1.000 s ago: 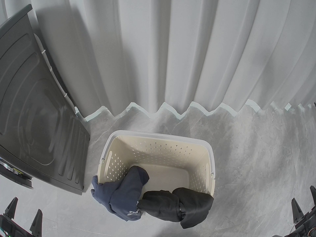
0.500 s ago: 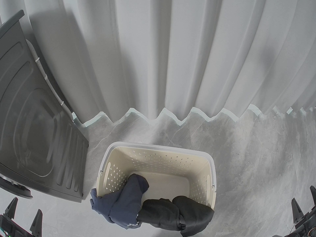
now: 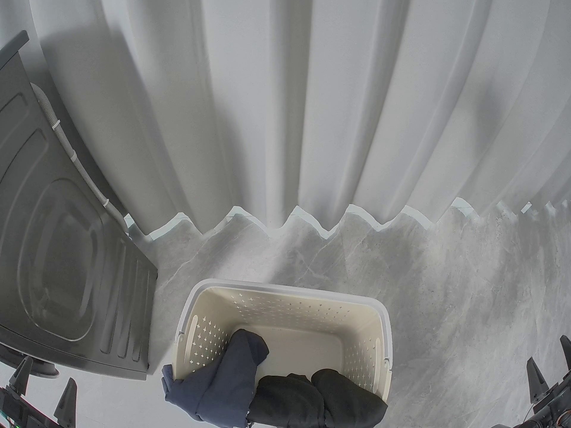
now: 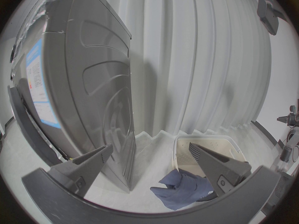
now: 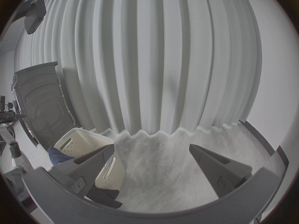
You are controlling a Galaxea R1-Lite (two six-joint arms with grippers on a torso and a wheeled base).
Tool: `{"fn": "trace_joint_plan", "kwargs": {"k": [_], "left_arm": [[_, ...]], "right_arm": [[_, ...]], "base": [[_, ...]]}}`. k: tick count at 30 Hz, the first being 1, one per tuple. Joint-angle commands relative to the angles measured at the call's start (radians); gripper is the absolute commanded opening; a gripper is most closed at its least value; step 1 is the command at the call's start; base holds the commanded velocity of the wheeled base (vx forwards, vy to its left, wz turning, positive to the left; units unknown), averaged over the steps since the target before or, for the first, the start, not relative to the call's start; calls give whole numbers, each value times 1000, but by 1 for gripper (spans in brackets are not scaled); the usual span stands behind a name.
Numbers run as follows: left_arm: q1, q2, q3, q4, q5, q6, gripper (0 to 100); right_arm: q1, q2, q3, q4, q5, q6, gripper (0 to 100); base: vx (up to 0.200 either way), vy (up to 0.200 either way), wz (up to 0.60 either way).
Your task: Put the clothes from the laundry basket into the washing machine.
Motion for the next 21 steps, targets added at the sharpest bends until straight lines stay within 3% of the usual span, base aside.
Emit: {"fn": "trace_joint_plan", "kwargs": {"k": [1, 8, 17, 21], "left_arm": [[0, -15, 15, 0, 1, 0, 100], [0, -15, 15, 0, 1, -2, 100], [0, -15, 15, 0, 1, 0, 100], [0, -15, 15, 0, 1, 0, 100]], "right_arm": [[0, -16, 18, -1, 1, 0, 100], [0, -16, 18, -1, 1, 0, 100], [0, -16, 18, -1, 1, 0, 100], [0, -16, 18, -1, 1, 0, 100]], "base": [[0, 0, 0], [171, 0, 0], [0, 0, 0], [200, 0, 0]]}}
